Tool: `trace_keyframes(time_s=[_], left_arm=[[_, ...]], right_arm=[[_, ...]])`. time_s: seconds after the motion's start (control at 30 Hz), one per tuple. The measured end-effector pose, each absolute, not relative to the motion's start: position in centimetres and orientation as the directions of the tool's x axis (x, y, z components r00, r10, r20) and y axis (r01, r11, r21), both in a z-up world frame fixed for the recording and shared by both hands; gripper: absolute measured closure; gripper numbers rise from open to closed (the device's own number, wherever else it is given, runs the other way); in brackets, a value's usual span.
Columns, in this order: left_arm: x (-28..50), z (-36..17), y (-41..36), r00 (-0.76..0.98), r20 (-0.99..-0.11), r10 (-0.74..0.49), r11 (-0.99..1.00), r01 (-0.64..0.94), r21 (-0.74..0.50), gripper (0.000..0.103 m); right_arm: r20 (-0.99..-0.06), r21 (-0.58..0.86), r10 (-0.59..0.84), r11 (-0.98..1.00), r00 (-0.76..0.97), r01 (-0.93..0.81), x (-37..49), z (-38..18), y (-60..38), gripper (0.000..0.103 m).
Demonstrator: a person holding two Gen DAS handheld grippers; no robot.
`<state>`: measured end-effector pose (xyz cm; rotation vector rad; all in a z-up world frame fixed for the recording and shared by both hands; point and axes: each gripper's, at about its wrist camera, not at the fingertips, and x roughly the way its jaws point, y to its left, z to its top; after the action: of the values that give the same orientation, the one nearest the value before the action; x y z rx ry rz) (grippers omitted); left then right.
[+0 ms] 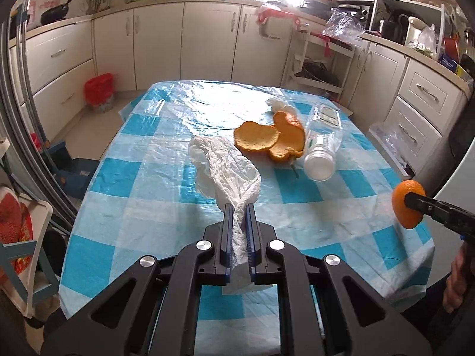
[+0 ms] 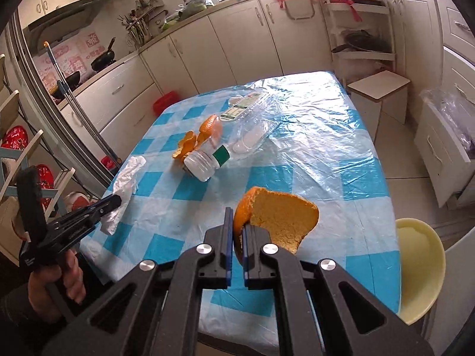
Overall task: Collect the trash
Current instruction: 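Carry the orange peel and napkin toward the yellow bucket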
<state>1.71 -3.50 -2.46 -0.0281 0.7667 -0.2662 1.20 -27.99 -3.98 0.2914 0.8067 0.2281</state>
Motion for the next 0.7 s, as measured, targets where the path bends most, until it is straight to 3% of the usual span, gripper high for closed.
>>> trace_keyframes(time_s=[0.7], left_arm=[[-1.6,1.9,-7.6,0.718,-0.615,-0.327,0.937,0.33,-0.113,0.095]], right_arm=[[-0.664,0.313,0.24,0.949,0.709,-0.029,-0.8,-4.1,-30.3,0.097]])
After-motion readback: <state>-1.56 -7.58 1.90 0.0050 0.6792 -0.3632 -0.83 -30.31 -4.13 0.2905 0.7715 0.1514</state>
